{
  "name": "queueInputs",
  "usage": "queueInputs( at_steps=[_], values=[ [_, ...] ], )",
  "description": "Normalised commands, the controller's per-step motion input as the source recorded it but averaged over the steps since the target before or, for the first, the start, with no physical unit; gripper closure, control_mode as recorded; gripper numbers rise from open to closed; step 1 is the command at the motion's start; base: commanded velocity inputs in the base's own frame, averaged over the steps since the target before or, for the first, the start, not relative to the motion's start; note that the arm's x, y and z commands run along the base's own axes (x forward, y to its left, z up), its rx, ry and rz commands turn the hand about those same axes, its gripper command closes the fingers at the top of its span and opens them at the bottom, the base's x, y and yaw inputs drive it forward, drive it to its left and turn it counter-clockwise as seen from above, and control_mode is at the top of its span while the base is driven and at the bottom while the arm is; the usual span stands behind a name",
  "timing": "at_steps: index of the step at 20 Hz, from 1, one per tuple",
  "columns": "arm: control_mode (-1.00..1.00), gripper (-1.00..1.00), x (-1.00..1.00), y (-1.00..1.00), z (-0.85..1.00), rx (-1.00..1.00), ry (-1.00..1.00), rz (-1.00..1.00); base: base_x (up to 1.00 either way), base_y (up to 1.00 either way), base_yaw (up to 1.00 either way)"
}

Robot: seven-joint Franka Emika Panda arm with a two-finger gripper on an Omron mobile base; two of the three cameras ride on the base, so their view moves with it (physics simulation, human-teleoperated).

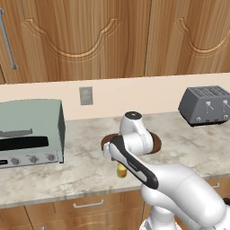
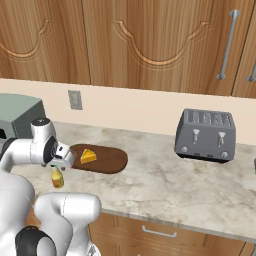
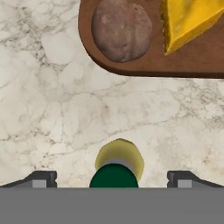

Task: Retrieve the reheated potato from the microwave, then place the potato, cheese, and condiment on the cutting board.

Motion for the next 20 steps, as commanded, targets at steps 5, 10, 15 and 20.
queueInputs(
  at_steps=[5, 10, 15, 20],
  values=[
    [-1.0, -1.0, 0.0, 0.0, 0.0, 0.0, 0.0, 0.0, 0.0, 0.0, 0.0],
    [-1.0, 1.0, 0.0, 0.0, -0.02, 0.0, 0.0, 0.0, 0.0, 0.0, 0.0],
    [-1.0, 1.0, 0.0, -0.01, -0.01, 0.0, 0.0, 0.0, 0.0, 0.0, 0.0],
    [-1.0, 1.0, 0.0, 0.0, 0.0, 0.0, 0.0, 0.0, 0.0, 0.0, 0.0]
  ],
)
